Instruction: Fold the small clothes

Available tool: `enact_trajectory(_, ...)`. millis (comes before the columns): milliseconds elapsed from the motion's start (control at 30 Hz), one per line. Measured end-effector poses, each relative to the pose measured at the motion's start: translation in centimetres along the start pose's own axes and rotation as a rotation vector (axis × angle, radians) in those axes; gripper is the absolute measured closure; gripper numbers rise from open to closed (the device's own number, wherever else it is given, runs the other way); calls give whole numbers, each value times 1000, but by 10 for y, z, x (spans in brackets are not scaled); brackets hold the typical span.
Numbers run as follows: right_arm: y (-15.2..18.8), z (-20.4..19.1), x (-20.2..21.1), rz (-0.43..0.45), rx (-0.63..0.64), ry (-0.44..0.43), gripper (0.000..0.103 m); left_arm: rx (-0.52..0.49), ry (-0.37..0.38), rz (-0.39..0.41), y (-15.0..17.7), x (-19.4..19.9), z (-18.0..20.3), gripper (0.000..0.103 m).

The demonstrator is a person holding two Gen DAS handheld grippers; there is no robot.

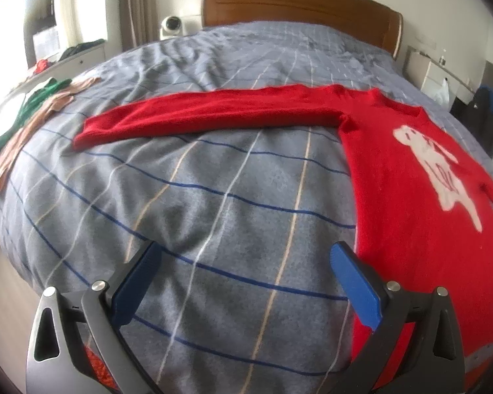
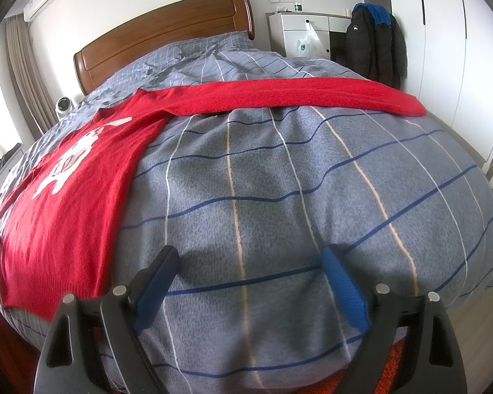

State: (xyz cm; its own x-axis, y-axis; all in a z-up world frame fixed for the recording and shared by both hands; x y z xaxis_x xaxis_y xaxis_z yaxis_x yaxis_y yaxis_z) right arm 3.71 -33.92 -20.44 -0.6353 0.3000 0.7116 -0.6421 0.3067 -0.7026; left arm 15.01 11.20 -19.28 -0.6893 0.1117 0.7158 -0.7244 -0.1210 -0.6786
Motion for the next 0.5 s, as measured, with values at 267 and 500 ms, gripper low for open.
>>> enact_trajectory(267, 0, 0, 0, -1, 2, 1, 14, 8, -14, 25, -4, 5, -5, 1)
enact_trajectory(500, 0, -1, 0, -1, 2, 0, 14, 12, -22, 39, -5, 8, -7, 1)
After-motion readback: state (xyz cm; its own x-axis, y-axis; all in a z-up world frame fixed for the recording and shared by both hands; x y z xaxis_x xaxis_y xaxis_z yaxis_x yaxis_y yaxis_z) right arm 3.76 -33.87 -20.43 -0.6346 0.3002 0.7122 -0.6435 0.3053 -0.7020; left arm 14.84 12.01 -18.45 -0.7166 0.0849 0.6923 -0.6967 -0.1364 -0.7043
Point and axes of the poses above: each gripper's, at about its wrist camera, not at the fingertips, and x roughly against the way its jaws point, z to its right, y to its underside, the point moved 10 cm from there along -x, roughly the way its jaws point, and after that the axes turned 8 degrees about y, right-handed, at the moved point
